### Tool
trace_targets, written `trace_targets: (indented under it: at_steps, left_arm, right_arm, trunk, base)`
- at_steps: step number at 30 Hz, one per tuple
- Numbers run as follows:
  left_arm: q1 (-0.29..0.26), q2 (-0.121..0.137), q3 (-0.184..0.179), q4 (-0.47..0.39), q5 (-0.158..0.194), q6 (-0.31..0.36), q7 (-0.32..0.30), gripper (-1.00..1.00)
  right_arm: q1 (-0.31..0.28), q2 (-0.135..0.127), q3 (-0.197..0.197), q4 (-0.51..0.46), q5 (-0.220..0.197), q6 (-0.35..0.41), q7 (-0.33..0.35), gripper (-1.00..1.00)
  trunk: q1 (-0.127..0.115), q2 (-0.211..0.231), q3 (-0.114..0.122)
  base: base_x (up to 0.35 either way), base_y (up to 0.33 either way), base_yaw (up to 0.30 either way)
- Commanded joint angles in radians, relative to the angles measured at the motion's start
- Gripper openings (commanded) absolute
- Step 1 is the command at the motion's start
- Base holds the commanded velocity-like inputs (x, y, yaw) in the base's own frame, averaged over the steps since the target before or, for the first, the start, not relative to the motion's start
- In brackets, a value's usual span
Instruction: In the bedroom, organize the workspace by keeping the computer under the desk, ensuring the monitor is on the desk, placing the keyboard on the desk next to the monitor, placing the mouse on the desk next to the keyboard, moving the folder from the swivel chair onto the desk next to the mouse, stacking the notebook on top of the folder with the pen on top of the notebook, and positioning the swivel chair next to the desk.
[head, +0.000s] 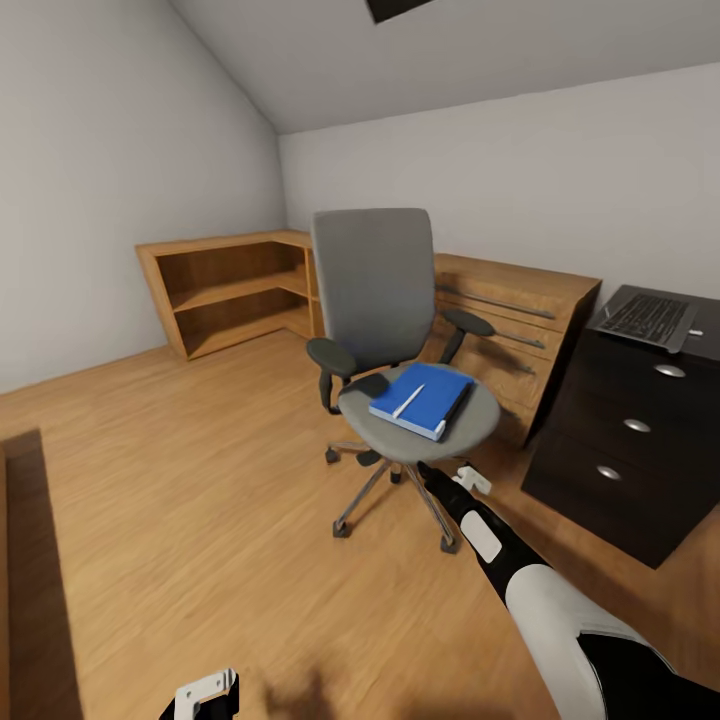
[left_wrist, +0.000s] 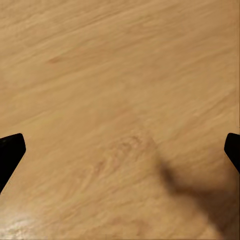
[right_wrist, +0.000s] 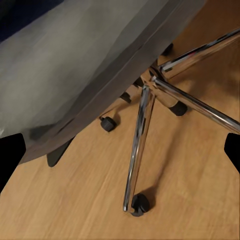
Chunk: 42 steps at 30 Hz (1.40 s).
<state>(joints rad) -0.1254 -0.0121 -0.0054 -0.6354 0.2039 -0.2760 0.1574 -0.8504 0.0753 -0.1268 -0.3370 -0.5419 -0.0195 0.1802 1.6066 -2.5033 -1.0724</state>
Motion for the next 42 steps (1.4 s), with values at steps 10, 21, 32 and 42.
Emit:
trace_targets:
  at_steps: [10, 21, 32, 42]
  left_arm:
    - [0.0, 0.0, -0.001, 0.0, 0.004, -0.003, 0.002, 1.0]
    - [0.0, 0.0, -0.001, 0.001, 0.003, -0.003, 0.002, 1.0]
    - [0.0, 0.0, -0.001, 0.0, 0.003, -0.003, 0.002, 1.0]
    - [0.0, 0.0, -0.001, 0.0, 0.003, -0.003, 0.002, 1.0]
  right_arm:
    - [-0.001, 0.001, -0.008, 0.002, -0.007, -0.039, 0.007, 1.0]
    - [-0.001, 0.001, -0.009, 0.003, -0.007, -0.043, 0.007, 1.0]
    - [-0.001, 0.001, -0.009, 0.003, -0.007, -0.043, 0.007, 1.0]
    - [-0.001, 0.0, -0.01, 0.003, -0.007, -0.043, 0.007, 1.0]
  trunk:
    - [0.0, 0.0, -0.001]
    - [0.0, 0.0, -0.001]
    - [0.0, 0.0, -0.001]
    - [0.0, 0.0, -0.001]
  base:
    - [0.258, 0.005, 0.0]
    - [0.138, 0.0, 0.0]
    - [0.006, 0.0, 0.0]
    - [-0.183, 0.0, 0.0]
